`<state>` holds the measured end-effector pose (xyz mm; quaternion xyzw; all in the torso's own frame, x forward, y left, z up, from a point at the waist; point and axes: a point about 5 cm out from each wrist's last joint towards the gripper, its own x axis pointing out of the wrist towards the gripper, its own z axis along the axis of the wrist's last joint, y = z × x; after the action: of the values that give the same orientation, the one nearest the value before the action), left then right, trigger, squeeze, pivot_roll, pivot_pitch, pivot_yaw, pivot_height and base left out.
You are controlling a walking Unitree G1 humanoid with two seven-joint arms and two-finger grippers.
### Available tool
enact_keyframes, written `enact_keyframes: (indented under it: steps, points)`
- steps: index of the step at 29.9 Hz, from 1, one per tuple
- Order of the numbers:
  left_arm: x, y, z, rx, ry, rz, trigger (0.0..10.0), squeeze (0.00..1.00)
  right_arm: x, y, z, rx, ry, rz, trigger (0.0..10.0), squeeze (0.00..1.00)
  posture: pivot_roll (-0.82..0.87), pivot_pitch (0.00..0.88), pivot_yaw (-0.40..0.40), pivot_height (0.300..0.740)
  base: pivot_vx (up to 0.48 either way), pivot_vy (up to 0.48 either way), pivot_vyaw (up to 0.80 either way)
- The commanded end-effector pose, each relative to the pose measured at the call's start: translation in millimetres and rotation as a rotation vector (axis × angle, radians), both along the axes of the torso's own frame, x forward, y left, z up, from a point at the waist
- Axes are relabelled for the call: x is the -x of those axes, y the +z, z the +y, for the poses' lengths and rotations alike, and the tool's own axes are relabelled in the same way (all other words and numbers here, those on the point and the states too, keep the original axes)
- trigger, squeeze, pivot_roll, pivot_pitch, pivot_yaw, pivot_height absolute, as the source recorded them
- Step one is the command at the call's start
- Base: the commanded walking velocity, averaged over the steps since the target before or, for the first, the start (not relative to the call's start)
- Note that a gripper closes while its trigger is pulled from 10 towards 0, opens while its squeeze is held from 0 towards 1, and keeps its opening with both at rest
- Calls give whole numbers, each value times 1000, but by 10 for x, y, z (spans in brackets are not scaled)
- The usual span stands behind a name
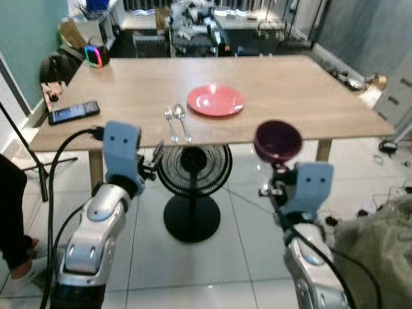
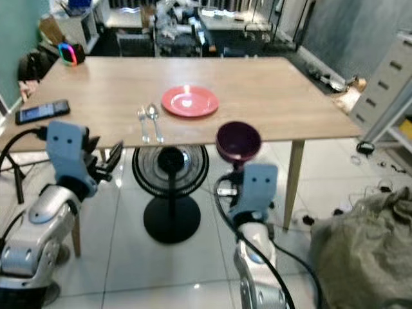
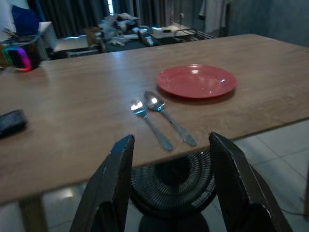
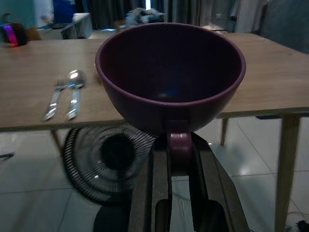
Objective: Setting the table
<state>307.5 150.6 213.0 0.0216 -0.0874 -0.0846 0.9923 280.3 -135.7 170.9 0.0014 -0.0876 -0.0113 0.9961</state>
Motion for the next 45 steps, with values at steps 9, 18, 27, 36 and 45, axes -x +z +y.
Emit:
enact_keyframes:
  steps: [9, 18, 27, 36, 45]
  points:
    - [2, -21, -38, -8, -10, 2, 10000, 204, -14, -15, -38, 4, -11, 1, 10000, 0, -29, 0, 72, 740, 480, 0, 0]
    - [1, -29, -40, -14, -13, 2, 10000, 200, -52, -5, -80, 44, 10, 0, 10000, 0, -28, 0, 74, 740, 480, 0, 0]
    - [64, -87, -81, -64, -124, 45, 10000, 0, -89, -17, -122, 75, 124, 40, 10000, 0, -27, 0, 78, 740, 232, 0, 0]
    - [179, -182, -9, -142, -284, 128, 10000, 0, -87, -113, 17, 82, 345, 121, 10000, 0, -3, 11, 73, 740, 0, 0, 0]
    - [259, -216, 24, -205, -428, 193, 10000, 0, -123, -163, 77, 109, 394, 142, 10000, 0, 11, 16, 70, 740, 0, 0, 0]
